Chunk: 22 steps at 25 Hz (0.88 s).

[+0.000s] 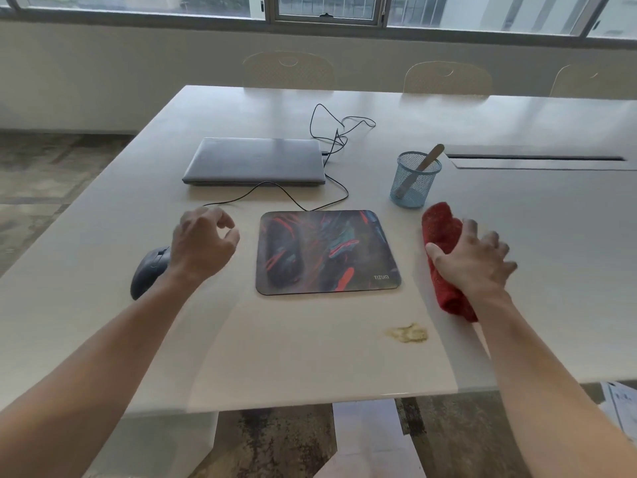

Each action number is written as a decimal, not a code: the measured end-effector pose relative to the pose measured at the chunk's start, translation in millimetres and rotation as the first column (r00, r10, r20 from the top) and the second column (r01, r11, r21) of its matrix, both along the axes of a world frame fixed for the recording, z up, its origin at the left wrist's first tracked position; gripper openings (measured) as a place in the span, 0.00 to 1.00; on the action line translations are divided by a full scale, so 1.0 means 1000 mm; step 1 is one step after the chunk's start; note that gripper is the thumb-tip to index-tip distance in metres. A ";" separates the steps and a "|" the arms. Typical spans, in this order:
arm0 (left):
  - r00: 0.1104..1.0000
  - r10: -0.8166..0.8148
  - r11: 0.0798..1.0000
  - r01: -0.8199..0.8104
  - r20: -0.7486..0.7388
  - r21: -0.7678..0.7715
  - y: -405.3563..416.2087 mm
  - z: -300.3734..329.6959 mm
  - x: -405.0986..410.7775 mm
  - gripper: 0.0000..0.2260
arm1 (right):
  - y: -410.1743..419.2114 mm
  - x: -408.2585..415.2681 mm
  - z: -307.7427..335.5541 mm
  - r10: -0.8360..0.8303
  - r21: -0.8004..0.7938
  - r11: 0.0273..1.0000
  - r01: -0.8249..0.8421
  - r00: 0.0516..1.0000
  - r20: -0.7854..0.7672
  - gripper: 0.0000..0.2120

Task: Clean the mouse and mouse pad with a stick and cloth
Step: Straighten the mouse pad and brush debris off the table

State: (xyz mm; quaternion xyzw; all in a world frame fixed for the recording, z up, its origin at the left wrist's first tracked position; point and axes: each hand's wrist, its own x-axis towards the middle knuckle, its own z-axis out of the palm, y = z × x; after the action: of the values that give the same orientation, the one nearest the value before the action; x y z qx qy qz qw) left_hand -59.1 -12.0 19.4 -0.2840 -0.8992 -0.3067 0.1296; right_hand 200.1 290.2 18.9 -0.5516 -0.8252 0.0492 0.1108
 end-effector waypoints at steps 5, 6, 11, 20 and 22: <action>0.972 0.232 0.955 -0.224 0.020 -0.195 -0.047 0.003 -0.008 0.19 | 0.000 0.005 -0.010 0.036 -0.112 0.993 -0.041 0.998 -0.047 0.26; 0.964 0.253 0.945 -0.229 0.077 -0.236 -0.053 0.004 -0.010 0.23 | -0.004 0.003 -0.008 0.048 -0.111 0.992 -0.058 0.995 -0.092 0.25; 0.934 0.245 0.935 -0.157 0.259 -0.317 -0.075 -0.002 -0.016 0.30 | -0.045 -0.011 0.023 0.054 -0.007 0.998 -0.061 0.934 -0.354 0.25; 0.963 0.141 0.987 -0.121 0.229 -0.102 -0.103 0.001 -0.034 0.27 | -0.197 -0.129 0.055 0.546 0.038 0.833 -0.552 0.811 -0.211 0.29; 0.969 0.144 0.983 -0.118 0.199 -0.138 -0.108 0.001 -0.040 0.27 | -0.223 -0.158 0.050 0.613 0.030 0.790 -0.613 0.787 -0.067 0.28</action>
State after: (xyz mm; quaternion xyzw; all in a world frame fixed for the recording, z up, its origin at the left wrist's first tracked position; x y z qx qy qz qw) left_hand -98.6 -119.9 20.4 -0.1977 -0.9421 -0.2684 0.0366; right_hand 42.5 67.2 69.1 -0.2517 -0.9550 0.0998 0.1208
